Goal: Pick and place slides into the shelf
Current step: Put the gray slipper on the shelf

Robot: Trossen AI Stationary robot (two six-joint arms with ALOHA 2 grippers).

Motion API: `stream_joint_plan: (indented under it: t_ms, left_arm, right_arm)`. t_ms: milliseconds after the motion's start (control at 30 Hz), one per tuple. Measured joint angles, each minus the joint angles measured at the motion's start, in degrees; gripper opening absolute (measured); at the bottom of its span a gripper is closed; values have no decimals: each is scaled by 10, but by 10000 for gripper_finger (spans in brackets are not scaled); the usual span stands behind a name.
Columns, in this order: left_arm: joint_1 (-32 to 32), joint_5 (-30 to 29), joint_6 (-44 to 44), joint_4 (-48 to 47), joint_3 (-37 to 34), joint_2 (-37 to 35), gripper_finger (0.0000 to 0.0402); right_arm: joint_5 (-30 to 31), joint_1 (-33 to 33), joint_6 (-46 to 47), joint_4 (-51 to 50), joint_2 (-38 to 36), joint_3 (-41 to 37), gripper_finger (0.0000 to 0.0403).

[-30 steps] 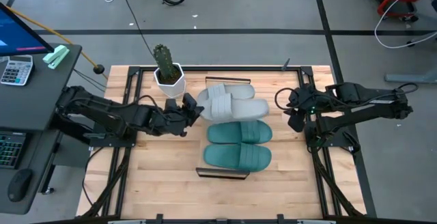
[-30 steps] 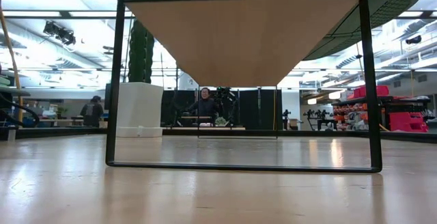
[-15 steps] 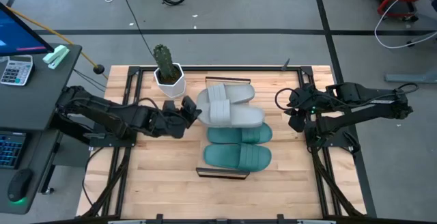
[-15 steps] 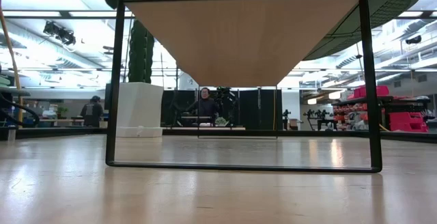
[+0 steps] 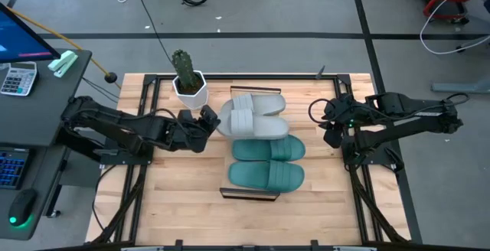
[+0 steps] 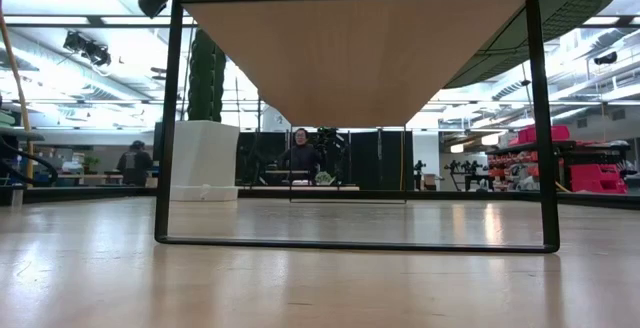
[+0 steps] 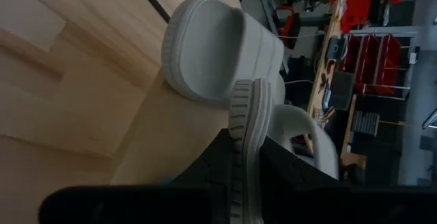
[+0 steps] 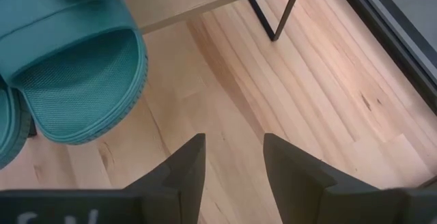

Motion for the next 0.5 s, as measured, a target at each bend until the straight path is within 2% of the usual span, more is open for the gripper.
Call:
stream_joint_plan:
  t_ms: [200,367,500]
  left_arm:
    - [9,-54,-2,27,0,12,47]
    - [11,-70,-3,35,0,27,45]
    - [3,-69,-3,77,0,52,53]
  right_arm:
    - [0,0,1,0,0,0,155]
    - [-8,0,3,0,0,0,155]
    - [-20,0,6,0,0,0,155]
